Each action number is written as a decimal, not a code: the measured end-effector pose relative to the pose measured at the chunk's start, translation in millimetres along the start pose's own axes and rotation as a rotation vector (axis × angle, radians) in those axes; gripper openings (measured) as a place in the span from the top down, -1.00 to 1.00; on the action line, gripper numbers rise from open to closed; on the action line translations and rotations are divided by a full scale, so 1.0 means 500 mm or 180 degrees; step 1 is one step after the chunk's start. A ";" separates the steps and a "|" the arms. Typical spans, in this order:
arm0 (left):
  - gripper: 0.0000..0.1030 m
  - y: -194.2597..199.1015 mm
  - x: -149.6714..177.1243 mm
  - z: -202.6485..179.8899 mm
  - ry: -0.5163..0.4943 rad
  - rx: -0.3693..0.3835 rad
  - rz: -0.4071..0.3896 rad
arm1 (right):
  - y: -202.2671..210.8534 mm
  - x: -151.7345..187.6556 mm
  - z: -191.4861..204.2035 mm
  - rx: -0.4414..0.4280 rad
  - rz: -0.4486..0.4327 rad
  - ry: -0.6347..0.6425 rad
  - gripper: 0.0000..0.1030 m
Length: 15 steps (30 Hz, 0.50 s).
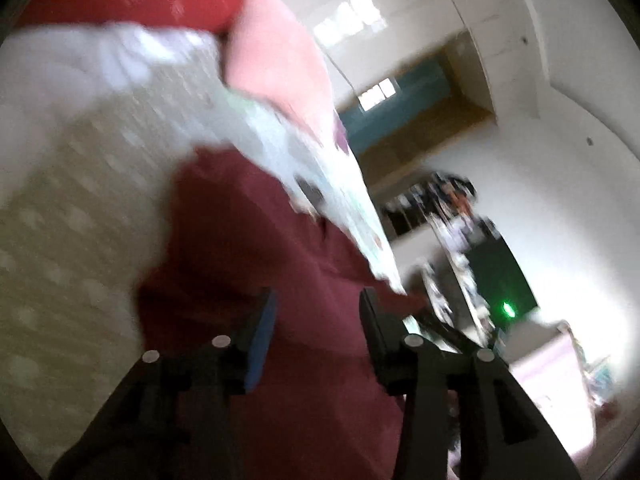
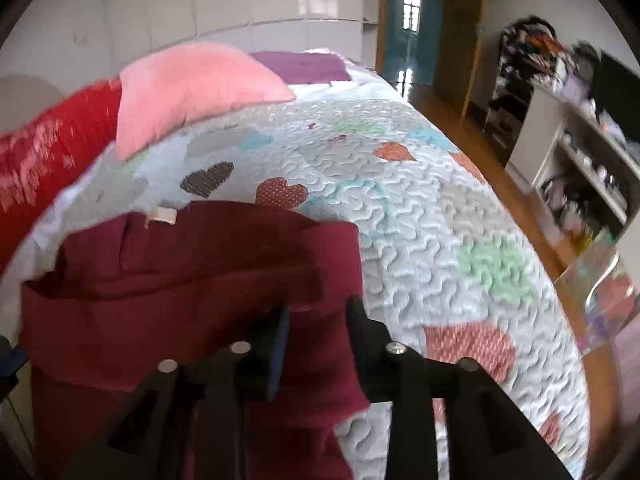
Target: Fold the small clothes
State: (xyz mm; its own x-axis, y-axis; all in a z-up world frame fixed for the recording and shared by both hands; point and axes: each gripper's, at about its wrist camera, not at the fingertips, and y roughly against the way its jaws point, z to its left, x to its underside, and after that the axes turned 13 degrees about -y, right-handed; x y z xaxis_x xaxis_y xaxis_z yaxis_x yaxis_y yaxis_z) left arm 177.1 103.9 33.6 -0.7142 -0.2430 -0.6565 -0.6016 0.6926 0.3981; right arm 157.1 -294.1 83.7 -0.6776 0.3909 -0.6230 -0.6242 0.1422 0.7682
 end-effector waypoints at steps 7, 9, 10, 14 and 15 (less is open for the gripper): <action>0.20 0.072 -0.002 0.082 0.0511 -0.0656 -0.0363 | 0.088 0.029 0.061 -0.0542 -0.0188 0.0200 -0.02; 0.20 0.075 0.001 0.101 0.0635 -0.0655 -0.0348 | 0.082 0.045 0.129 -0.0867 0.0025 0.0538 -0.09; 0.20 0.076 0.002 0.106 0.0665 -0.0656 -0.0334 | 0.077 0.057 0.169 -0.0984 0.0121 0.0732 -0.15; 0.20 0.071 0.000 0.113 0.0648 -0.0733 -0.0278 | 0.044 0.100 0.325 -0.1204 0.0275 0.1497 -0.42; 0.20 0.073 0.002 0.115 0.0649 -0.0736 -0.0273 | 0.035 0.109 0.361 -0.1205 0.0263 0.1670 -0.43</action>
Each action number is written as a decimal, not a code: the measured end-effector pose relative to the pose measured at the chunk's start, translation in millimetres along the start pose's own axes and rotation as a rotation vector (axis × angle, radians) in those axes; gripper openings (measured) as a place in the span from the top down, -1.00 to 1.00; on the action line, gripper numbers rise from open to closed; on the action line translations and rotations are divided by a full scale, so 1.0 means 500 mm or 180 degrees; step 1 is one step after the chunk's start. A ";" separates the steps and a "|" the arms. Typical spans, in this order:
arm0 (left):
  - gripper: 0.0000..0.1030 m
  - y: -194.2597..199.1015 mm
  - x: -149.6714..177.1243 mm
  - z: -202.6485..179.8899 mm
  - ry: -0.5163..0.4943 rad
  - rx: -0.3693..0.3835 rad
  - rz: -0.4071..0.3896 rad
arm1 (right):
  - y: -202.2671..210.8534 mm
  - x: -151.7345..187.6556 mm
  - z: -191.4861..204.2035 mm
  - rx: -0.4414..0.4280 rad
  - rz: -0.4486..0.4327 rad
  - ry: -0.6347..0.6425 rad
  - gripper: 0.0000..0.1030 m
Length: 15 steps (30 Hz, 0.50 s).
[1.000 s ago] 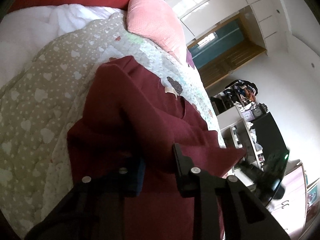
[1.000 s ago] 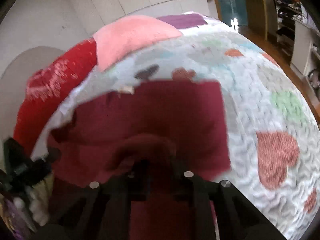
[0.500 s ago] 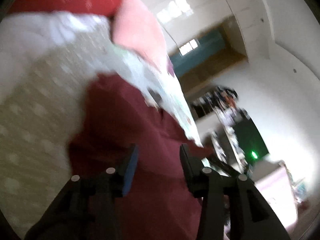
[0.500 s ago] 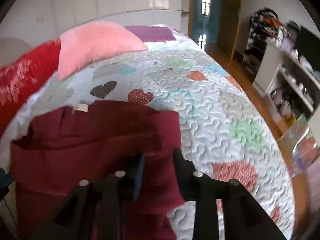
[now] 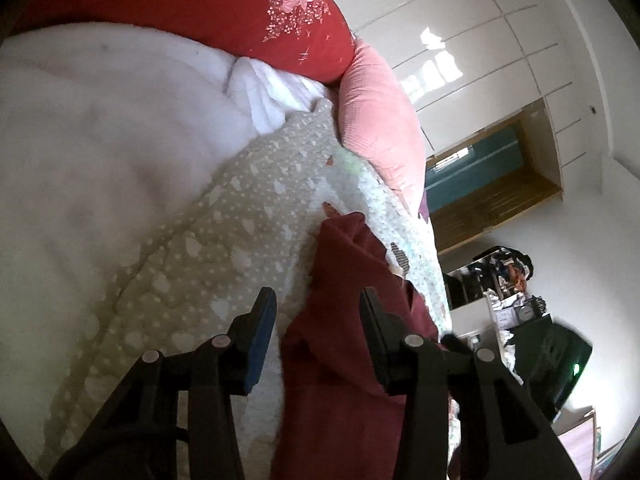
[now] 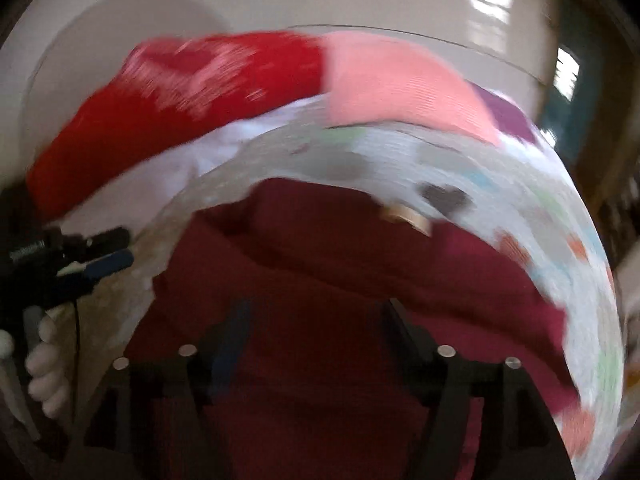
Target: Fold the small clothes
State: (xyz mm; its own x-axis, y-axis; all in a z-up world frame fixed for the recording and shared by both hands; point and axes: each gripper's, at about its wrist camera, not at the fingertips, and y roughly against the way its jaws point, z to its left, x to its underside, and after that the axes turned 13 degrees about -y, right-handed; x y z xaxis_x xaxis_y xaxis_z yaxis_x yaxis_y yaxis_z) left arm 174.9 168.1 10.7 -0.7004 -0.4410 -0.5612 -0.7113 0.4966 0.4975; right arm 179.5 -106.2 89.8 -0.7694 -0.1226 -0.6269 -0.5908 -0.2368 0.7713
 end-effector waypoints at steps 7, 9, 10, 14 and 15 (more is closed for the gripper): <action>0.20 -0.004 -0.003 0.032 0.0184 -0.0021 0.0064 | -0.118 -0.028 0.116 0.0128 0.0453 0.0742 0.86; 0.20 -0.006 -0.006 0.038 0.0224 -0.0029 0.0068 | -0.113 -0.046 0.121 0.0171 0.0311 0.0802 0.87; 0.20 -0.009 -0.006 0.041 0.0238 -0.0042 0.0081 | -0.113 -0.063 0.111 0.0208 0.0250 0.0718 0.87; 0.20 -0.025 -0.003 0.038 0.0197 -0.0092 0.0149 | -0.171 -0.125 0.065 0.0366 0.0289 0.0226 0.48; 0.20 -0.028 -0.003 0.035 0.0166 -0.0124 0.0160 | -0.199 -0.123 0.059 0.0504 0.0426 0.0208 0.05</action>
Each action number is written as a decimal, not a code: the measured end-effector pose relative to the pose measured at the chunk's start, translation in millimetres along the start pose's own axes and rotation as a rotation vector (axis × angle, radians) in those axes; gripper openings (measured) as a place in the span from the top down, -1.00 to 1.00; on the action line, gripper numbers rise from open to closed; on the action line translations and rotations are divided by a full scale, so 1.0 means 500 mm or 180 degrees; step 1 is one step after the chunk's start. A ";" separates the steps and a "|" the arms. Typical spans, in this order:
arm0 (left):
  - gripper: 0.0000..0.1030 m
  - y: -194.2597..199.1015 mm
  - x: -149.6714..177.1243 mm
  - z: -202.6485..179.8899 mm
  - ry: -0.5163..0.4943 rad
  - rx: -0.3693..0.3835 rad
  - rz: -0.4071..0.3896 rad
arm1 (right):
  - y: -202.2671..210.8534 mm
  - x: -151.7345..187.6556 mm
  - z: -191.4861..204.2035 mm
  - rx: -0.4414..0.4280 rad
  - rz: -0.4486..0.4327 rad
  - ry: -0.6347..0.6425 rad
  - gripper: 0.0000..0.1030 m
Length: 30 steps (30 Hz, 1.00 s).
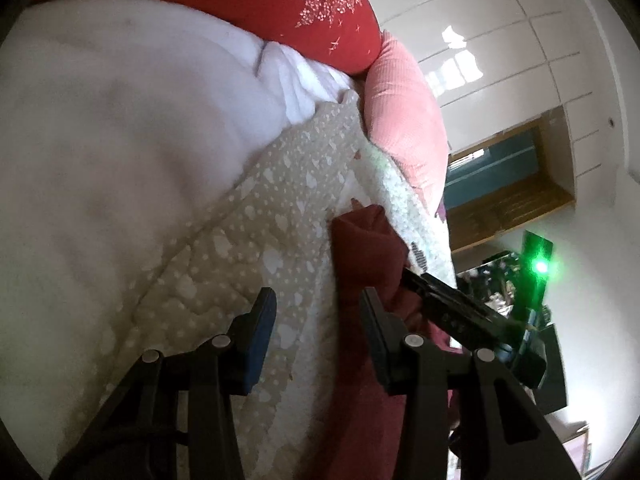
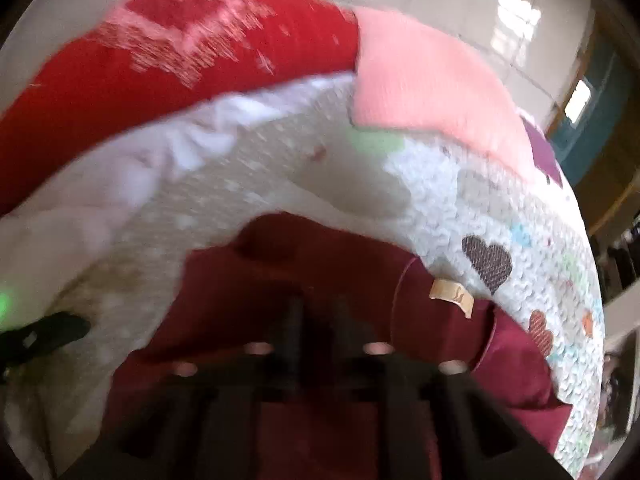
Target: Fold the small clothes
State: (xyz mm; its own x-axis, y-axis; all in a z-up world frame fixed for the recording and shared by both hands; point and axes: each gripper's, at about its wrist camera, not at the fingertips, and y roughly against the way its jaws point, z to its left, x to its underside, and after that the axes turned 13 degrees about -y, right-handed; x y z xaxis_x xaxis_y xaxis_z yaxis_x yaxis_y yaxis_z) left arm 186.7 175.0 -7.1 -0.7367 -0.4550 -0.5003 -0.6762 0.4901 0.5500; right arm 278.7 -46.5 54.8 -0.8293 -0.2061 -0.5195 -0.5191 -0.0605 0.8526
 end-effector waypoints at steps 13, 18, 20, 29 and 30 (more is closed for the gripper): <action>0.14 -0.011 0.005 -0.025 -0.0119 -0.0117 0.0005 | 0.103 0.085 -0.032 0.0016 -0.0424 -0.0196 0.86; 0.12 -0.011 0.004 -0.022 -0.0115 -0.0126 0.0023 | 0.051 0.159 -0.018 -0.0405 0.0124 -0.0135 0.84; 0.12 -0.011 0.003 -0.018 -0.0078 -0.0111 0.0029 | 0.066 0.172 -0.020 -0.0696 0.0339 -0.0026 0.85; 0.11 -0.005 0.002 -0.023 -0.0140 -0.0188 -0.0033 | 0.103 0.102 -0.041 -0.0613 -0.0322 -0.0554 0.85; 0.11 -0.002 0.000 -0.021 -0.0140 -0.0206 -0.0056 | 0.072 0.093 -0.039 -0.0673 -0.0196 -0.0681 0.85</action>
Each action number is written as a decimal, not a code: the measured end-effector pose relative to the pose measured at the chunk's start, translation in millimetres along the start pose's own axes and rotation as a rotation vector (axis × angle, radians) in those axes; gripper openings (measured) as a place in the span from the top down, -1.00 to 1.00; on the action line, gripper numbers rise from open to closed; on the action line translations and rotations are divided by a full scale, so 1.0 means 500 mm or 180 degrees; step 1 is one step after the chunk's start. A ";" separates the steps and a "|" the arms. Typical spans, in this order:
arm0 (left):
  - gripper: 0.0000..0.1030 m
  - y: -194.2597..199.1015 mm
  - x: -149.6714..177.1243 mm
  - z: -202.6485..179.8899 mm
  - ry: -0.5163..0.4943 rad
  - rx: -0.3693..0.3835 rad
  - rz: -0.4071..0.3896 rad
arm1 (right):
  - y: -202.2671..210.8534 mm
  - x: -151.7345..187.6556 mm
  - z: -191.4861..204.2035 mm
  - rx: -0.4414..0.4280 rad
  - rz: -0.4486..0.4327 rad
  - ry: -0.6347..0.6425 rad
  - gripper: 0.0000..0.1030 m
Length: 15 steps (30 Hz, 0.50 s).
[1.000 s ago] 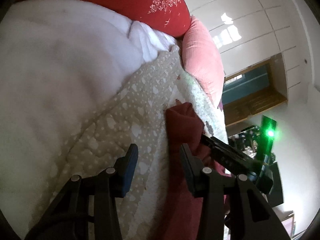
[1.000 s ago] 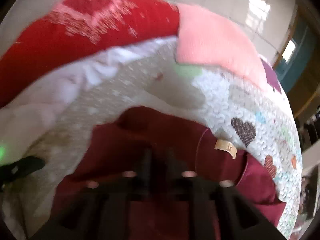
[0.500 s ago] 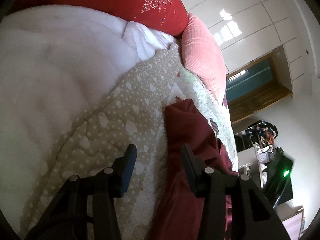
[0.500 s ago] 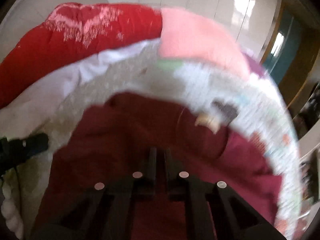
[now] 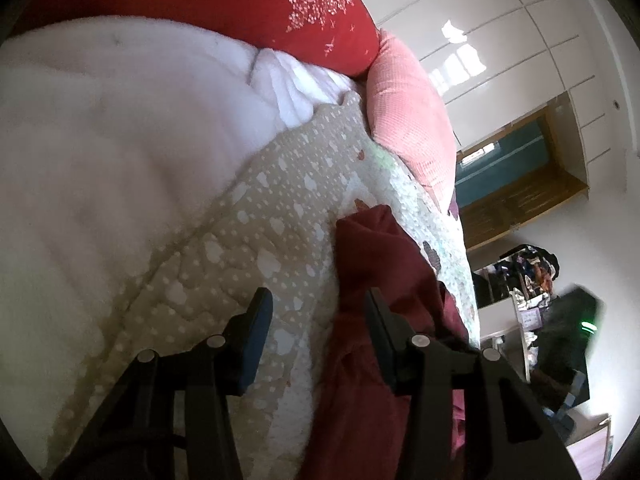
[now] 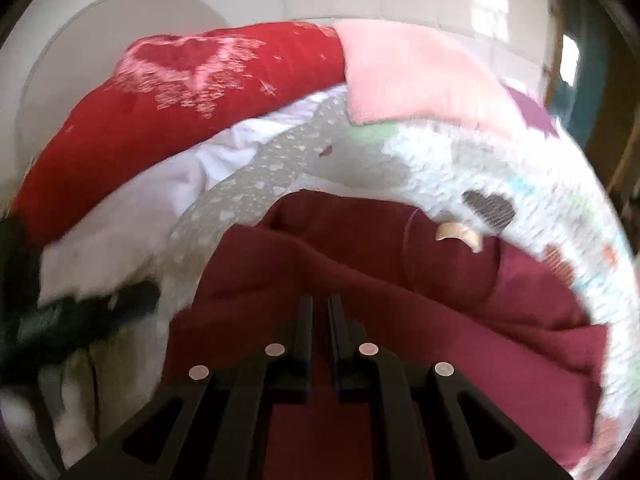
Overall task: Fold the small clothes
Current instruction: 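Grasp the folded sweatshirt with the right gripper and fold it lengthwise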
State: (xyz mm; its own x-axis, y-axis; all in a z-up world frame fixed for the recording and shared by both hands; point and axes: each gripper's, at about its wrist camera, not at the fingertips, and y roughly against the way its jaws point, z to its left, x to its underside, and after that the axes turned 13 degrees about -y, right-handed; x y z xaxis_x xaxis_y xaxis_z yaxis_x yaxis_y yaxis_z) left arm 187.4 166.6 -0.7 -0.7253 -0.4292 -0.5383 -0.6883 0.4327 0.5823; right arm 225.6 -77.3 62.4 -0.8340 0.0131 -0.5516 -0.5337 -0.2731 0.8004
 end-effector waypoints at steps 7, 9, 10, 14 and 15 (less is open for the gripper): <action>0.03 -0.007 -0.001 -0.024 -0.0159 -0.0009 0.0019 | -0.045 0.099 0.029 -0.1246 0.1190 -0.0291 0.87; -0.02 -0.016 0.005 -0.051 -0.0345 -0.0033 0.0068 | -0.002 0.120 0.015 -0.1022 0.0959 -0.0071 0.87; -0.04 -0.021 0.009 -0.062 -0.0437 -0.0067 0.0102 | 0.021 0.121 -0.011 -0.0860 0.0762 -0.0039 0.87; -0.14 -0.060 0.025 -0.074 -0.0607 -0.0299 0.0371 | 0.078 0.100 -0.213 -0.0039 0.0077 -0.0773 0.74; -0.14 -0.062 0.024 -0.069 -0.0577 -0.0272 0.0382 | 0.086 0.103 -0.275 0.0326 -0.0013 -0.0974 0.67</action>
State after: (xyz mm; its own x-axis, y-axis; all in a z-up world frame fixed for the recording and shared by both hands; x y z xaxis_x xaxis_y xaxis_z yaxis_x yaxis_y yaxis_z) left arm 200.4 120.7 -4.2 -0.7983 -0.2259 -0.5582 -0.5985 0.4000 0.6941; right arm 179.2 -220.5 36.0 -0.8269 0.3071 -0.4712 -0.5356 -0.1745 0.8262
